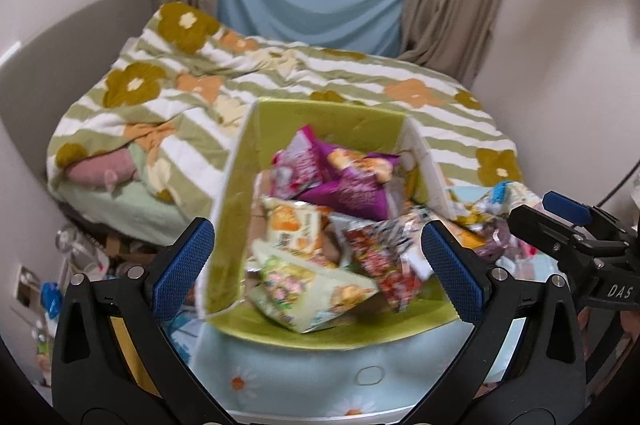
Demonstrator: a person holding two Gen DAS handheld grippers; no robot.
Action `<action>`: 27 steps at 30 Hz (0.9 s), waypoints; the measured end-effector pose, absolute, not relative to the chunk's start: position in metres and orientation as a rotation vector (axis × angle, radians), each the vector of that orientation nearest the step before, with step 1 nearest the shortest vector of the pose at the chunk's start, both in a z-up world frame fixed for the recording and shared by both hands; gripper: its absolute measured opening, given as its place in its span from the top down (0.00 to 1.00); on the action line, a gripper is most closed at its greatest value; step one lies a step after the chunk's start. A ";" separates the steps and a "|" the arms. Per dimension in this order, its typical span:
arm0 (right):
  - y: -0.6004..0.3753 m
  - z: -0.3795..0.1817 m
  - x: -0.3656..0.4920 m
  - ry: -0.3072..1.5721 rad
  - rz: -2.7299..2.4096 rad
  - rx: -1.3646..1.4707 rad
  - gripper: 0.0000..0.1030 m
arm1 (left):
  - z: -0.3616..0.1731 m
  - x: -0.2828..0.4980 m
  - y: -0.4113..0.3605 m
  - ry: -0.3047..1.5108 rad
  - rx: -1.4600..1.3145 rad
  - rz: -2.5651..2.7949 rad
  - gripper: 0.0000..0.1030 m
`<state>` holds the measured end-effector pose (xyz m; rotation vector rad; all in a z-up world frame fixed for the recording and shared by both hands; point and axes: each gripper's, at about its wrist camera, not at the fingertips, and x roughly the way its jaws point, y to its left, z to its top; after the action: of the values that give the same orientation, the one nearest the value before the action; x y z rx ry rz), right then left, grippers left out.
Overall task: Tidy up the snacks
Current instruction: 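Grasp the brown packet with the left tool while the right tool grasps the pink candy bag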
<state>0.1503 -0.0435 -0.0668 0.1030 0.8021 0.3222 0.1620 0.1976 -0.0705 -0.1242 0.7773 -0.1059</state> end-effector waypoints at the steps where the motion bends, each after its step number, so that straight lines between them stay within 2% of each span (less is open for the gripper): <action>1: -0.051 -0.064 0.148 0.800 0.311 0.110 0.01 | -0.069 0.162 0.191 0.772 -0.123 -0.123 0.00; 16: -0.199 -0.039 0.138 0.752 0.069 0.109 0.01 | -0.068 0.187 0.060 0.794 -0.036 -0.259 0.00; 27: -0.325 -0.080 0.159 0.859 0.042 0.186 0.01 | -0.107 0.211 -0.076 0.889 0.049 -0.364 0.00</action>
<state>0.1593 -0.3252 -0.0795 0.1865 0.8586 0.0421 0.2114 -0.0757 -0.1066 0.0490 0.8892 -0.3642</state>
